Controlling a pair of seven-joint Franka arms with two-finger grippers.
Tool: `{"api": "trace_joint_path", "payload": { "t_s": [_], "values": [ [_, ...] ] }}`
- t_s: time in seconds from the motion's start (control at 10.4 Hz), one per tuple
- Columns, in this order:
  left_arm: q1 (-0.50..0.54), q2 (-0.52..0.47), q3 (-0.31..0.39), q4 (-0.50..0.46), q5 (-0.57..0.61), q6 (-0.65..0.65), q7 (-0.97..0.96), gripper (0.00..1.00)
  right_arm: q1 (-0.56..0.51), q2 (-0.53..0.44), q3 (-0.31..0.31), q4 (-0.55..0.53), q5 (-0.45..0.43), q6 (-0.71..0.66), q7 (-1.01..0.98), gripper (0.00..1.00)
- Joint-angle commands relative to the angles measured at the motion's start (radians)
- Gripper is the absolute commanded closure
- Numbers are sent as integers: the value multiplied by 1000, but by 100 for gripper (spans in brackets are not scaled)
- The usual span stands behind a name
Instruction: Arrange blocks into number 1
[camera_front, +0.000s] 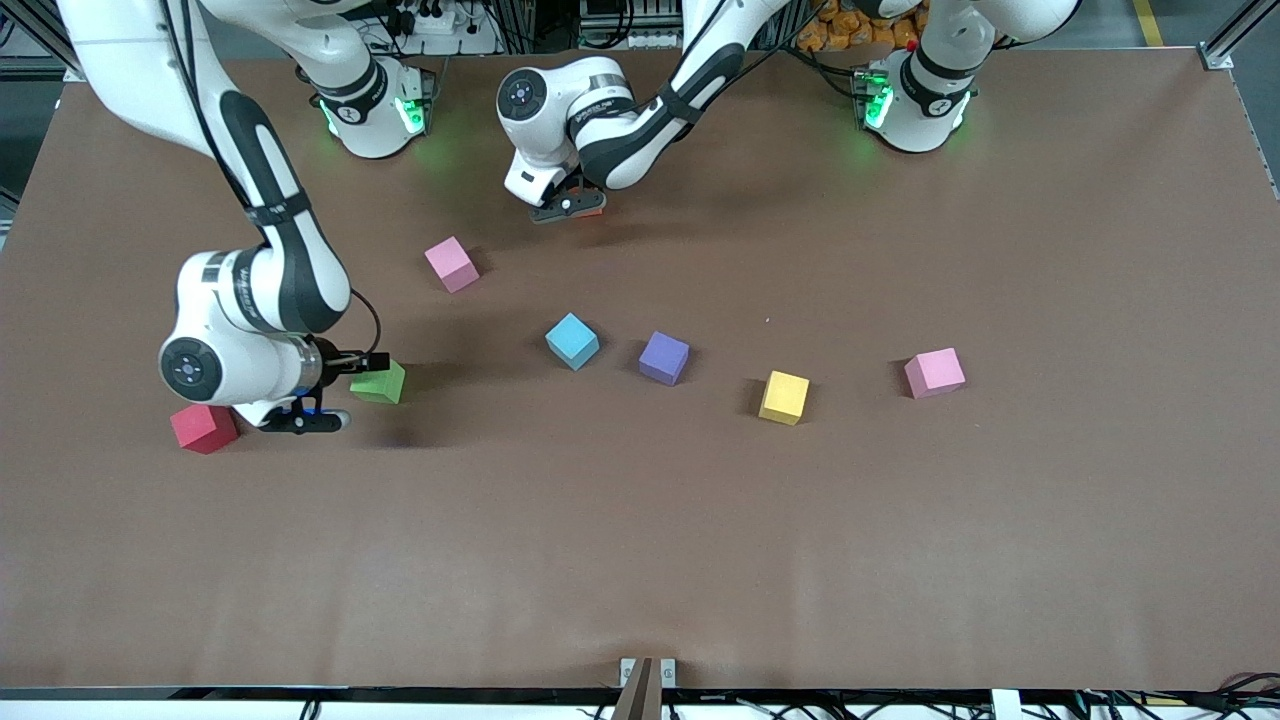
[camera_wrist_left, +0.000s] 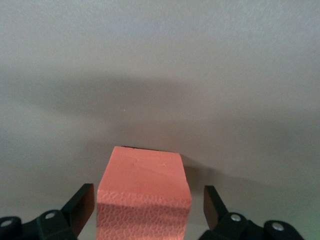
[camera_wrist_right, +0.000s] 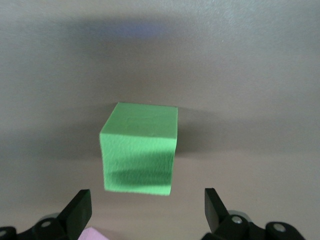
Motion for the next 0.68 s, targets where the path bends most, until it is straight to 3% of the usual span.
{"api": "trace_joint_path", "payload": {
  "t_s": [0.0, 0.29, 0.58],
  "values": [
    [-18, 22, 11, 26, 30, 1, 3, 100, 7, 21, -4, 9, 33, 18, 3, 0],
    [-8, 19, 59, 81, 30, 18, 29, 100, 8, 38, -4, 9, 35, 27, 3, 0],
    [60, 20, 60, 102, 32, 103, 300, 100, 8, 61, -4, 11, 43, 42, 16, 0]
  ]
}}
